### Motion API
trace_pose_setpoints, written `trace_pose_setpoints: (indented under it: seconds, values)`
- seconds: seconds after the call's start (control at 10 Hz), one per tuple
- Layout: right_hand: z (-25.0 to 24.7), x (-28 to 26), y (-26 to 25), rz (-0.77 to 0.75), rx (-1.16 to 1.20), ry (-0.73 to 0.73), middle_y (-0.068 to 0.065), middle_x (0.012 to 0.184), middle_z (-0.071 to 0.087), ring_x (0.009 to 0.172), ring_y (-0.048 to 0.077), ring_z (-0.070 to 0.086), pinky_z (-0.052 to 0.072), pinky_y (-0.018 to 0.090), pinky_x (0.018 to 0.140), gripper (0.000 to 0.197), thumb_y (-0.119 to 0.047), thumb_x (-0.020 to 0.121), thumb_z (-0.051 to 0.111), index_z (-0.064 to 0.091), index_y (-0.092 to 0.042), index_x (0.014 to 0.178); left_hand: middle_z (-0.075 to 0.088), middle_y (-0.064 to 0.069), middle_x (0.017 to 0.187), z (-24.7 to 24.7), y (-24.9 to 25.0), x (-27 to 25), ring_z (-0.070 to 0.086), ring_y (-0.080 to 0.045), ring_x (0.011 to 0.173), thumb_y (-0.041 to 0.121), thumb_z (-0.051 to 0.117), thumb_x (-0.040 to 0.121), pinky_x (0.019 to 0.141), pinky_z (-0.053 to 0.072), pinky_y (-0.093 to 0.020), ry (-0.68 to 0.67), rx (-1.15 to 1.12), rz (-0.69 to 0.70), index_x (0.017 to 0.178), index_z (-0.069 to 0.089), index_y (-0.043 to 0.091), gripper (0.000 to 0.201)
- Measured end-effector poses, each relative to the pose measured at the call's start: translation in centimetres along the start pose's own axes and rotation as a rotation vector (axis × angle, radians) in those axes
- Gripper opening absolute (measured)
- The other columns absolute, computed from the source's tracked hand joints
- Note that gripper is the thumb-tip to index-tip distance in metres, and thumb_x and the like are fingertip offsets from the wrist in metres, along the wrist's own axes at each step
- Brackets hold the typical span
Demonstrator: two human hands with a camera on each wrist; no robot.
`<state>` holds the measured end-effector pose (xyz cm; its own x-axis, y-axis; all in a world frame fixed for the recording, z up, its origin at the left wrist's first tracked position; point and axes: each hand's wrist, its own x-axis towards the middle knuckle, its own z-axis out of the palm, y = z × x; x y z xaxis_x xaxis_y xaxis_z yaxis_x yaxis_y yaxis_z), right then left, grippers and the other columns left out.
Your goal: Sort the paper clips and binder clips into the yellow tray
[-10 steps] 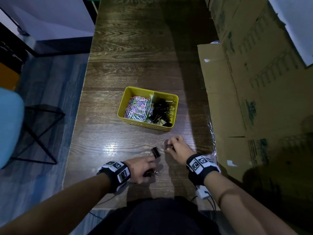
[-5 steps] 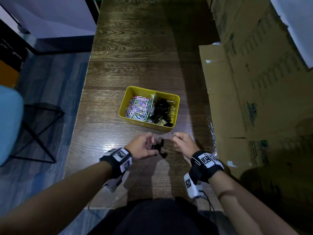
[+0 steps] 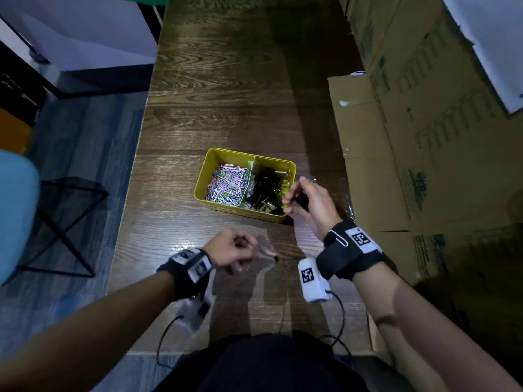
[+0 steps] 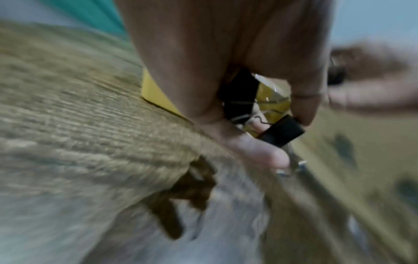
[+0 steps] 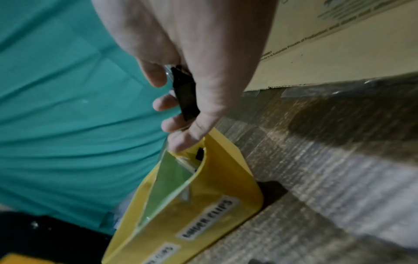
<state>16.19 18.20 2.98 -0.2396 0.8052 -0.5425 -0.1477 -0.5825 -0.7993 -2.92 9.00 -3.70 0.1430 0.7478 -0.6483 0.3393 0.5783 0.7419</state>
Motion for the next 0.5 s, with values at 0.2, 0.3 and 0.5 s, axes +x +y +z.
trace_pose_setpoints:
  seconds: [0.2,0.3,0.5]
  values:
    - [2.1,1.5,-2.4,-0.032,0.023,-0.01,0.008,0.091,0.062,0.089,0.019,0.059,0.047,0.03,0.083,0.025,-0.025,0.101,0.038,0.059,-0.015,0.091,0.062,-0.013,0.091,-3.4,8.8,0.3,0.065,-0.03,0.07,0.01,0.056,0.087,0.055,0.057,-0.031,0.089,-0.596,0.065,0.09,0.062,0.009,0.007]
    - [3.2,2.3,-3.0,-0.041,-0.251,-0.021,0.007,0.114,0.061,0.112,0.02,0.056,0.041,0.033,0.098,0.019,-0.028,0.097,0.047,0.059,-0.019,0.108,0.062,-0.008,0.091,-3.5,12.2,1.7,0.063,-0.026,0.083,0.015,0.063,0.085,0.076,0.057,-0.04,0.175,-0.55,0.06,0.089,0.061,0.012,0.006]
    - [2.5,3.4,-3.5,-0.081,-0.506,0.032,-0.004,0.121,0.05,0.114,0.012,0.047,0.038,0.029,0.1,0.046,-0.036,0.094,0.051,0.044,-0.02,0.136,0.062,0.0,0.108,-3.5,14.3,2.7,0.056,-0.018,0.1,0.028,0.067,0.082,0.088,0.05,-0.043,0.265,-0.347,0.019,0.118,0.054,0.022,0.039]
